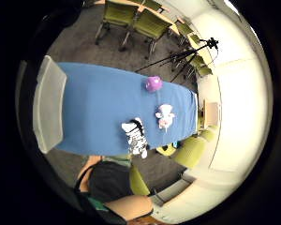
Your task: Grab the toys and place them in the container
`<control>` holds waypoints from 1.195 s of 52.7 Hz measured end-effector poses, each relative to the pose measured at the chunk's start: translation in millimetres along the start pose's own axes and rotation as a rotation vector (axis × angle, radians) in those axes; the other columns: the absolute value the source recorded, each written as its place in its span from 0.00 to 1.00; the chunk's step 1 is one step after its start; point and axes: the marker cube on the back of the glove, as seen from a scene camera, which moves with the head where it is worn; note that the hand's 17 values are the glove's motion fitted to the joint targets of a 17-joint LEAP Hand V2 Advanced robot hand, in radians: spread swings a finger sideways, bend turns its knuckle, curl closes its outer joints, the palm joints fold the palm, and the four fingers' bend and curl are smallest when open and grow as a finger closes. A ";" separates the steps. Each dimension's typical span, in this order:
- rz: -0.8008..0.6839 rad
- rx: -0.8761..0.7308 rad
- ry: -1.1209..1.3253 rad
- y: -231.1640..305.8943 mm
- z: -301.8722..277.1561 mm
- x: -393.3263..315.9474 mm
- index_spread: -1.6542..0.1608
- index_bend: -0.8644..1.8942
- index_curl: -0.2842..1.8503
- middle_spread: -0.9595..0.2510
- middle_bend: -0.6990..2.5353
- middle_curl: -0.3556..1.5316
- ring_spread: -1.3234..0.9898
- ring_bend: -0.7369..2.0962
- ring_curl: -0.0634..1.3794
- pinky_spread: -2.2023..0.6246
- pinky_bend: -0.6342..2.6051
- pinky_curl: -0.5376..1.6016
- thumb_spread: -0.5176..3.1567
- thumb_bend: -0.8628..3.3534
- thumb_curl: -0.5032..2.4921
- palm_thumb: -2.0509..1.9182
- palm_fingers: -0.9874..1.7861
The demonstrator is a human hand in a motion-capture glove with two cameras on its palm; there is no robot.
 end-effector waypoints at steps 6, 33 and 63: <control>-0.012 -0.006 0.001 1.7 -0.2 1.3 0.84 0.39 0.18 0.75 0.29 0.23 0.50 0.33 0.08 0.76 0.32 0.32 0.33 0.18 0.17 0.48 0.43; -0.065 -0.004 0.018 44.0 14.0 69.3 0.79 0.38 0.26 0.72 0.28 0.31 0.45 0.33 0.14 0.74 0.33 0.37 0.44 0.18 0.18 0.48 0.41; 0.048 -0.132 -0.023 105.6 177.6 182.6 0.78 0.37 0.30 0.71 0.27 0.36 0.44 0.34 0.20 0.75 0.34 0.40 0.45 0.18 0.19 0.48 0.39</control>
